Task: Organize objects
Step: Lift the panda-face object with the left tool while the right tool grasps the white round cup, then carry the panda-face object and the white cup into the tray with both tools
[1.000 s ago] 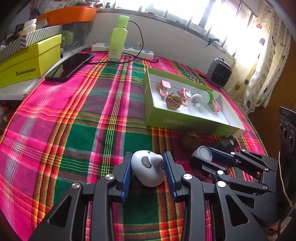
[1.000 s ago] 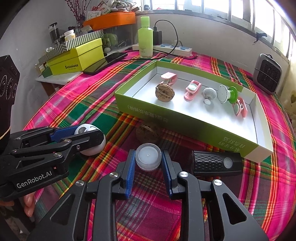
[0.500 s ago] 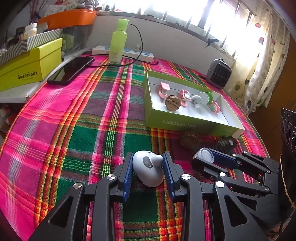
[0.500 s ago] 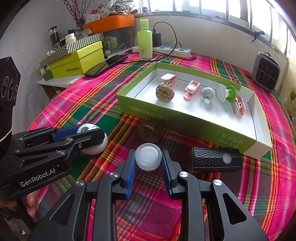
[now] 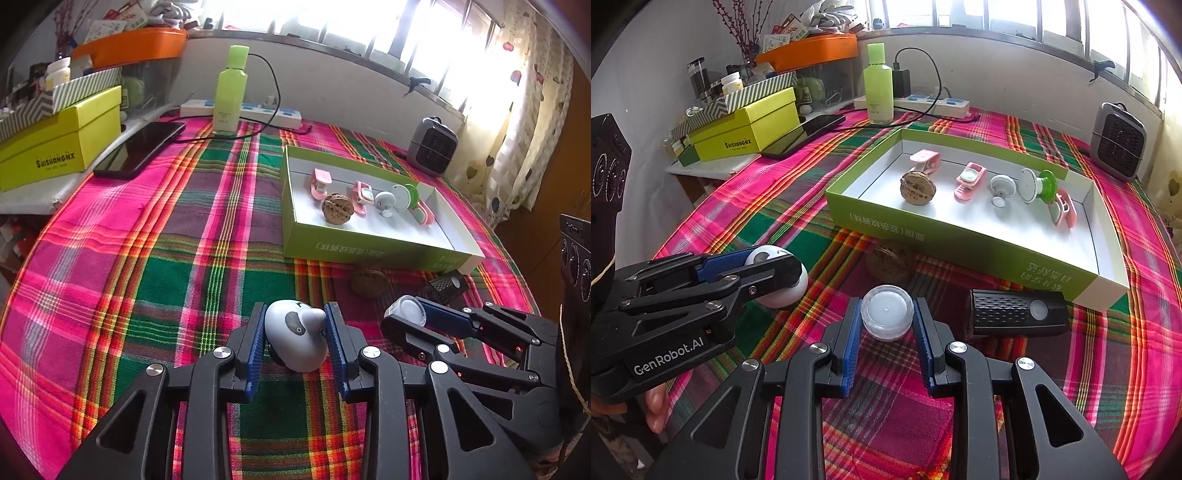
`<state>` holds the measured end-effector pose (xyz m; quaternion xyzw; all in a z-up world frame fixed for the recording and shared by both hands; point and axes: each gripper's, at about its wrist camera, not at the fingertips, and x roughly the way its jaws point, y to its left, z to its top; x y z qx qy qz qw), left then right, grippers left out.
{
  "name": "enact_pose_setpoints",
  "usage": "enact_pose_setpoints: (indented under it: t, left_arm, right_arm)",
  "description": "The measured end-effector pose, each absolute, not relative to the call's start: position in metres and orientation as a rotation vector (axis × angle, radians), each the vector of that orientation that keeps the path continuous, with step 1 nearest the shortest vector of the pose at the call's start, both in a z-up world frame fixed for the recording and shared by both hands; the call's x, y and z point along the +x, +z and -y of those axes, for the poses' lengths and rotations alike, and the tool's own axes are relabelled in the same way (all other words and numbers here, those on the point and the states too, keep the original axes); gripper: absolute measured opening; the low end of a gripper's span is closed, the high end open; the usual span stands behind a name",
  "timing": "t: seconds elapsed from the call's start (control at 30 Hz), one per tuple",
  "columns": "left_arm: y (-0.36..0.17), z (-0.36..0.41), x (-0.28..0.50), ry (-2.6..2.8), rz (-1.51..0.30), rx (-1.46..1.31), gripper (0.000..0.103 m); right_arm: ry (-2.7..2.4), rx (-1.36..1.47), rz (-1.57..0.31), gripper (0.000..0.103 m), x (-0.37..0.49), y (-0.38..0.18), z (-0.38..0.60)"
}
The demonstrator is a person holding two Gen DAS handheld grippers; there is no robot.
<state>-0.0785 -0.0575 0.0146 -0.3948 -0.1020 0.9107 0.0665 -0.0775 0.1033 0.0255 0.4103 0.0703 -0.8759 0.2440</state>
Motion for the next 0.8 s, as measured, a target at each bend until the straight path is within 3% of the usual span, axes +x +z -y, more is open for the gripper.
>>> enact_pose_setpoints:
  t: [0.8]
  left_arm:
    - [0.045, 0.039, -0.086, 2.738, 0.252, -1.097, 0.029]
  right_arm:
    - [-2.484, 1.043, -0.087, 0.029, -0.083, 0.056, -0.137]
